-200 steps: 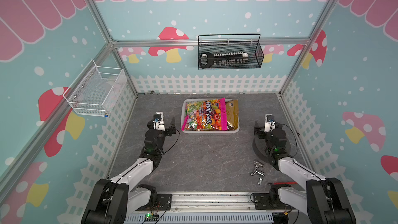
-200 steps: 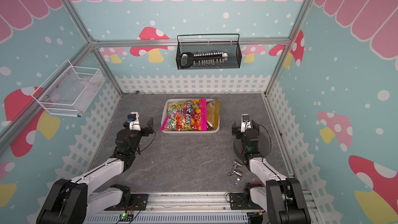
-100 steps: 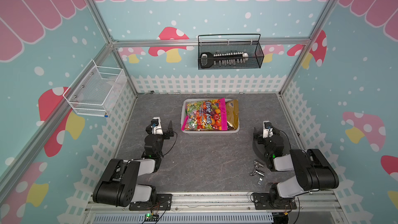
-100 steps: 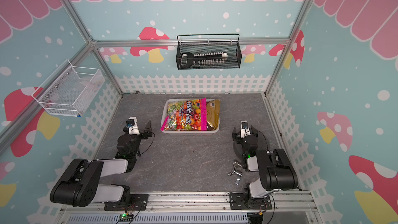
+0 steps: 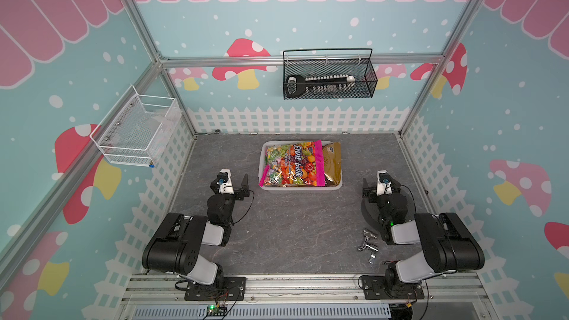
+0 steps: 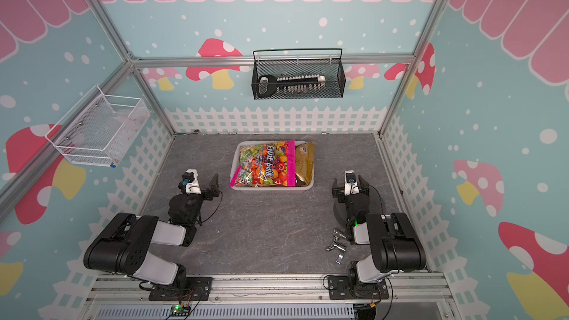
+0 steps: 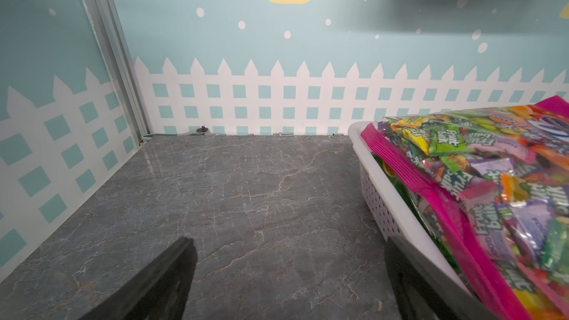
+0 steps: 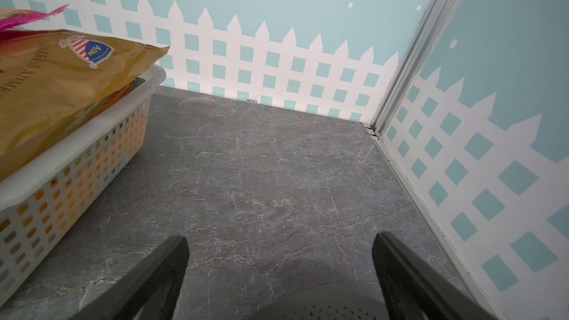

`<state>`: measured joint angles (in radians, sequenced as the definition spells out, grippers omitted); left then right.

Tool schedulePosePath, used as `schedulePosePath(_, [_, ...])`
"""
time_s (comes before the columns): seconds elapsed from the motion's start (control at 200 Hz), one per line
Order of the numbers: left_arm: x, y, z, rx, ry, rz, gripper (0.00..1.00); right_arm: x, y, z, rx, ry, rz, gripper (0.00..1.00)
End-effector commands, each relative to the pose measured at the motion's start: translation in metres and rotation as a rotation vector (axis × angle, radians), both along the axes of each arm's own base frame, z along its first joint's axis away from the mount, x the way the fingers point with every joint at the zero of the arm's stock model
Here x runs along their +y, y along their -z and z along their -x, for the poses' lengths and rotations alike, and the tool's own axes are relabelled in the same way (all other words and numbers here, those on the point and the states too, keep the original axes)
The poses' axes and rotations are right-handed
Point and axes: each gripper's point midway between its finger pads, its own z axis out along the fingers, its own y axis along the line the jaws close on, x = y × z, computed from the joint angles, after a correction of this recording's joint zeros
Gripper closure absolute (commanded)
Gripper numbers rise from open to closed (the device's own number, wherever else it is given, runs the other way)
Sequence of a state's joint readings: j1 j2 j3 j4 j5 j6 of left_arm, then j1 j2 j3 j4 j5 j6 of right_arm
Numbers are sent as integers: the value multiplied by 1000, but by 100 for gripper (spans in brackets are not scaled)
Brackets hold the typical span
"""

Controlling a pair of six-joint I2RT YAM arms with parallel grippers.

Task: Put the candies in the basket
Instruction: Reset both arms

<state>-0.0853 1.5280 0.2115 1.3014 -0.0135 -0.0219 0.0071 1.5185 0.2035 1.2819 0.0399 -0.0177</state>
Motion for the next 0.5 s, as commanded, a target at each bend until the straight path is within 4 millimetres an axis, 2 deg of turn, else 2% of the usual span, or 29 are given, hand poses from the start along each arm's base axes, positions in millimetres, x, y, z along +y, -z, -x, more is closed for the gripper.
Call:
schedulePosePath(0.0, [0, -3, 2, -14, 10, 2, 1, -1, -6, -3, -20, 7, -12, 1])
schedulePosePath(0.495, [1, -2, 0, -8, 10, 8, 1, 0, -4, -6, -10, 1, -14, 1])
